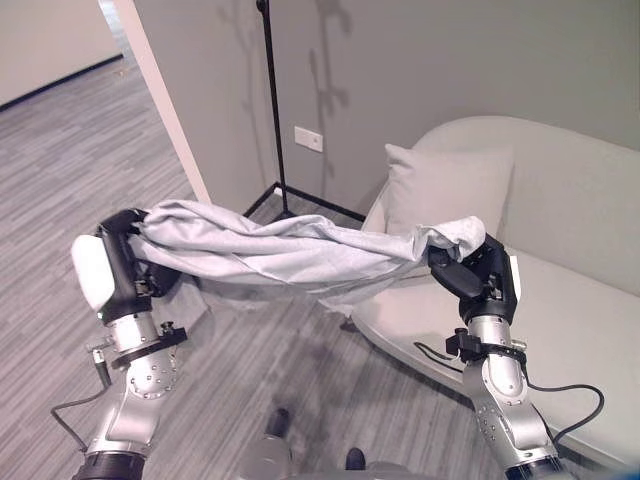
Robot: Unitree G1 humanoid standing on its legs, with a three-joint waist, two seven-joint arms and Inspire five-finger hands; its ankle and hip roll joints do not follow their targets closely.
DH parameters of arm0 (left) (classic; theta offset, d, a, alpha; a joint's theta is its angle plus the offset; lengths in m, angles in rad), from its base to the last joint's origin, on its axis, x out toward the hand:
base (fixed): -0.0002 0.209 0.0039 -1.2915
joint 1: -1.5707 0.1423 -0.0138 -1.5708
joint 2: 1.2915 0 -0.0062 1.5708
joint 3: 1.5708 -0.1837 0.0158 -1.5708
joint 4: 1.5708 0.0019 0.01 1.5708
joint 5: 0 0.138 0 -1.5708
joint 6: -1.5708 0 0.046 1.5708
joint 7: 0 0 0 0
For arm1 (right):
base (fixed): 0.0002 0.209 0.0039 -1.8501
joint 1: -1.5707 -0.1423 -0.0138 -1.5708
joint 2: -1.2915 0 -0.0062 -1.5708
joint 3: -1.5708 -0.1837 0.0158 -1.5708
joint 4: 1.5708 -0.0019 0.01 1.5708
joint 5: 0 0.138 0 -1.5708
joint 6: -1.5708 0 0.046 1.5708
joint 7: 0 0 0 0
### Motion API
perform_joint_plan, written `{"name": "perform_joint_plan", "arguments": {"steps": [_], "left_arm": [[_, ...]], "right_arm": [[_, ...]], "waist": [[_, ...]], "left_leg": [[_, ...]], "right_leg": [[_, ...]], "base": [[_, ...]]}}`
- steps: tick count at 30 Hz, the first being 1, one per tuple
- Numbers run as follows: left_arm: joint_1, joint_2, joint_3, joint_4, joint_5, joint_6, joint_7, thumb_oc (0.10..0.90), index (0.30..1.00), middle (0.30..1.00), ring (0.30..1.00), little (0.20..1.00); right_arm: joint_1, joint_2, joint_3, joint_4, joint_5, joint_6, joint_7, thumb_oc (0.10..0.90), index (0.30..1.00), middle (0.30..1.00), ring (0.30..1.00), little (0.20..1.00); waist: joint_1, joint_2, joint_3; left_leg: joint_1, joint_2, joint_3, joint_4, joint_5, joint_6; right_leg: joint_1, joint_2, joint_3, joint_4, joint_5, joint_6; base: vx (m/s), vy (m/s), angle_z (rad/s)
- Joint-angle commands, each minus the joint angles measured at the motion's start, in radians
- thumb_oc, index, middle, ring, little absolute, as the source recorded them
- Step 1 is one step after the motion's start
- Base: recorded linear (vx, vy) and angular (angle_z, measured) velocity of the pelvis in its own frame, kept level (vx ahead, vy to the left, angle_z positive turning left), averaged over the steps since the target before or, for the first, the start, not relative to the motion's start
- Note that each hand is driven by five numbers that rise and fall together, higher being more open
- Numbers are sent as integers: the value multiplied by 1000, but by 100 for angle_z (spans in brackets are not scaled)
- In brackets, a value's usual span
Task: Hang the clothes on the sofa on the clothes rack.
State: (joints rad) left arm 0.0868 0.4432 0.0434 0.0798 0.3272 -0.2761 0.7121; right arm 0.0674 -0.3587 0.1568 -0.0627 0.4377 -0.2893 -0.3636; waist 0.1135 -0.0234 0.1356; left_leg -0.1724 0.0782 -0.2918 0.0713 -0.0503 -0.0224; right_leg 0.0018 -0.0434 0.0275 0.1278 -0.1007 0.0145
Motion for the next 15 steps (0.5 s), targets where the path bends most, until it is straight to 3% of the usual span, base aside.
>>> {"name": "perform_joint_plan", "arguments": {"steps": [1,2,4,6,8,9,10,11,12,15], "left_arm": [[-20,96,47,-111,27,-69,60,400,300,300,300,300],[-20,96,46,-111,27,-69,60,400,300,300,300,300],[-32,84,3,-89,12,-78,58,400,300,300,300,300],[-43,97,-19,-79,4,-75,52,400,300,300,300,300],[-26,110,-14,-93,0,-67,40,400,300,300,300,300],[-18,113,-7,-101,0,-67,39,400,300,300,300,300],[-17,113,-6,-102,-1,-67,38,400,300,300,300,300],[14,115,2,-112,15,-60,47,400,300,300,300,300],[38,113,10,-117,26,-58,48,400,300,300,300,300],[81,116,41,-129,42,-37,43,400,300,300,300,300]], "right_arm": [[-67,-17,-77,-80,-90,-73,-63,400,300,300,300,300],[-66,-17,-78,-81,-91,-72,-63,400,300,300,300,300],[-39,16,-89,-94,-121,-61,-96,400,300,300,300,300],[-25,53,-91,-82,-118,-57,-120,400,300,300,300,300],[-32,78,-82,-84,-134,-50,-145,400,300,300,300,300],[-32,83,-81,-88,-139,-54,-148,400,300,300,300,300],[-32,84,-80,-89,-140,-54,-149,400,300,300,300,300],[-18,90,-81,-114,-145,-56,-152,400,300,300,300,300],[-2,87,-87,-130,-148,-56,-148,400,300,300,300,300],[17,58,-135,-140,-146,-68,-137,400,300,300,300,300]], "waist": [[3,12,-126],[4,10,-128],[4,0,-140],[16,-14,-147],[28,-9,-141],[36,-3,-137],[34,-4,-135],[17,1,-124],[13,0,-121],[0,-20,-98]], "left_leg": [[52,-46,-94,-133,84,10],[52,-49,-92,-129,78,11],[4,-148,-69,17,43,38],[15,-205,-61,22,11,78],[47,-229,-40,12,0,117],[63,-227,-17,6,-7,129],[69,-229,-18,4,-8,130],[108,-213,14,-14,-12,134],[132,-202,20,-33,-15,130],[173,-178,71,-92,-12,115]], "right_leg": [[95,-130,49,-47,-16,44],[98,-133,48,-50,-17,44],[112,-222,34,-58,88,68],[83,-270,20,-16,195,56],[36,-328,-38,57,293,30],[27,-351,-99,75,293,19],[33,-353,-102,75,291,18],[3,-293,-143,136,211,-9],[-8,-249,-141,164,145,-15],[-70,-90,-177,161,25,-1]], "base": [[307,805,-44],[308,920,-23],[216,794,-2],[221,792,-13],[158,732,20],[110,478,-14],[152,519,-37],[132,320,-32],[158,372,-33],[62,96,-32]]}}
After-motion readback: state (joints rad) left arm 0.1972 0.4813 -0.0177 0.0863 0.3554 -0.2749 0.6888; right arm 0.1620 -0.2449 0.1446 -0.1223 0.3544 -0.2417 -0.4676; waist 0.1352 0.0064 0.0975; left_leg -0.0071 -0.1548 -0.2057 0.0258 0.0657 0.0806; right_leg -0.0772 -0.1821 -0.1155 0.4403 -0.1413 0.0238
